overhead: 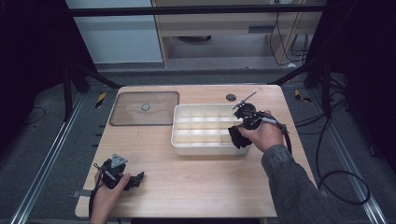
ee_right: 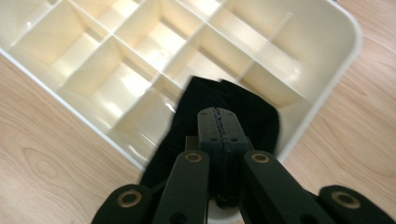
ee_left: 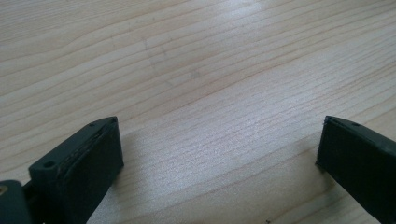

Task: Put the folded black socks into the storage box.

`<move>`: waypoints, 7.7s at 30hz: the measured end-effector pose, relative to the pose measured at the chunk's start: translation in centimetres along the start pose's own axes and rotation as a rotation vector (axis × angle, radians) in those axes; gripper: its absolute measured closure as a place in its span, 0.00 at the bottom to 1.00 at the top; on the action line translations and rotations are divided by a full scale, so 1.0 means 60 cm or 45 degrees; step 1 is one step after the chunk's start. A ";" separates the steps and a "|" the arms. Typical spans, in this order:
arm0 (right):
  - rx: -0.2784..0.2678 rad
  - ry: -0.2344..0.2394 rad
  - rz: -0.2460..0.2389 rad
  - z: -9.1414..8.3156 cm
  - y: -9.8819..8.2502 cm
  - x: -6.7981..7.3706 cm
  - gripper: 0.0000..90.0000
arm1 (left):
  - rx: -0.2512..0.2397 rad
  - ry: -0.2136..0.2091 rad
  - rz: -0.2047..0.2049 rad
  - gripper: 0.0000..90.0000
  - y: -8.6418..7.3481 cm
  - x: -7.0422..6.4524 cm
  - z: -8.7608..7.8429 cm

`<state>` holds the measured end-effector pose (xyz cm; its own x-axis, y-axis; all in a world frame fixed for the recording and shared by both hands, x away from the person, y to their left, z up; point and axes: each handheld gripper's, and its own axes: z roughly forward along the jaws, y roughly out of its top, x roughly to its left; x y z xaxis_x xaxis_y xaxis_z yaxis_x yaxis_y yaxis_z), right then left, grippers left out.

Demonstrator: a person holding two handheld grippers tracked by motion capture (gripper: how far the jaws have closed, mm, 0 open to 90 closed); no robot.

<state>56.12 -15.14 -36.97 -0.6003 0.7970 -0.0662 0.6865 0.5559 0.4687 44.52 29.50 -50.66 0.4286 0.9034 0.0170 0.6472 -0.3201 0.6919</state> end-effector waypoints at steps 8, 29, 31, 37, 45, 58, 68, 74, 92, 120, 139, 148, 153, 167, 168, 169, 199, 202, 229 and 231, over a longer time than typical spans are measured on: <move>0.027 0.017 -0.083 0.037 0.023 0.046 1.00 | 0.000 0.000 0.001 0.00 0.000 0.000 0.000; 0.108 -0.032 0.071 0.064 -0.028 -0.021 1.00 | -0.010 -0.002 -0.006 0.00 0.000 -0.001 0.001; 0.115 -0.019 0.094 0.069 -0.032 -0.022 1.00 | -0.009 -0.002 -0.006 0.00 0.000 -0.001 0.001; 0.146 -0.012 0.088 0.077 -0.038 -0.019 1.00 | -0.006 -0.003 -0.001 0.00 0.000 -0.001 0.001; 0.210 0.005 0.088 0.097 -0.047 -0.014 1.00 | -0.006 -0.002 0.001 0.00 0.000 -0.001 0.001; 0.245 0.003 0.096 0.110 -0.047 -0.012 1.00 | -0.006 -0.003 0.002 0.00 0.000 -0.002 0.001; 0.251 0.017 0.120 0.117 -0.049 -0.013 1.00 | -0.002 -0.002 0.008 0.00 0.000 -0.002 0.001; 0.248 0.013 0.122 0.120 -0.050 -0.010 1.00 | 0.001 -0.003 0.011 0.00 0.001 -0.002 0.001; 0.222 0.036 0.155 0.121 -0.056 -0.014 1.00 | -0.012 -0.001 0.010 0.00 0.004 -0.004 0.006; -0.184 0.022 0.186 -0.003 -0.067 -0.031 1.00 | -0.018 -0.003 0.008 0.00 0.004 -0.004 0.006; -0.370 0.016 0.245 -0.050 -0.092 -0.061 0.99 | -0.026 -0.008 0.023 0.00 0.004 -0.002 0.008; -0.447 0.019 0.289 -0.069 -0.117 -0.065 0.97 | -0.030 -0.008 0.020 0.00 0.004 -0.003 0.008; -0.480 0.020 0.294 -0.079 -0.122 -0.066 0.96 | -0.030 -0.008 0.019 0.00 0.004 -0.003 0.008; -0.529 -0.010 0.327 -0.101 -0.142 -0.067 0.74 | -0.029 -0.010 0.023 0.00 0.004 -0.003 0.008; -0.532 -0.011 0.335 -0.103 -0.143 -0.067 0.71 | -0.029 -0.010 0.023 0.00 0.004 -0.004 0.008; -0.536 -0.009 0.346 -0.105 -0.145 -0.066 0.66 | -0.029 -0.010 0.023 0.00 0.003 -0.004 0.008; -0.620 -0.174 0.364 -0.077 -0.224 -0.070 0.14 | -0.026 -0.017 0.027 0.00 0.004 -0.006 0.008; -0.605 -0.185 0.354 -0.051 -0.244 -0.067 0.13 | -0.030 -0.022 0.029 0.00 0.005 -0.004 0.010; -0.401 -0.173 0.442 0.087 -0.320 -0.062 0.10 | -0.034 -0.032 0.043 0.00 0.033 0.019 0.036; -0.400 -0.172 0.451 0.093 -0.321 -0.061 0.10 | -0.036 -0.033 0.043 0.00 0.033 0.019 0.036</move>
<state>47.40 -27.43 -50.66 -0.2795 0.9593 0.0412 0.6693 0.1639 0.7247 47.64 29.27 -50.85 0.4660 0.8845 0.0221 0.6142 -0.3413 0.7115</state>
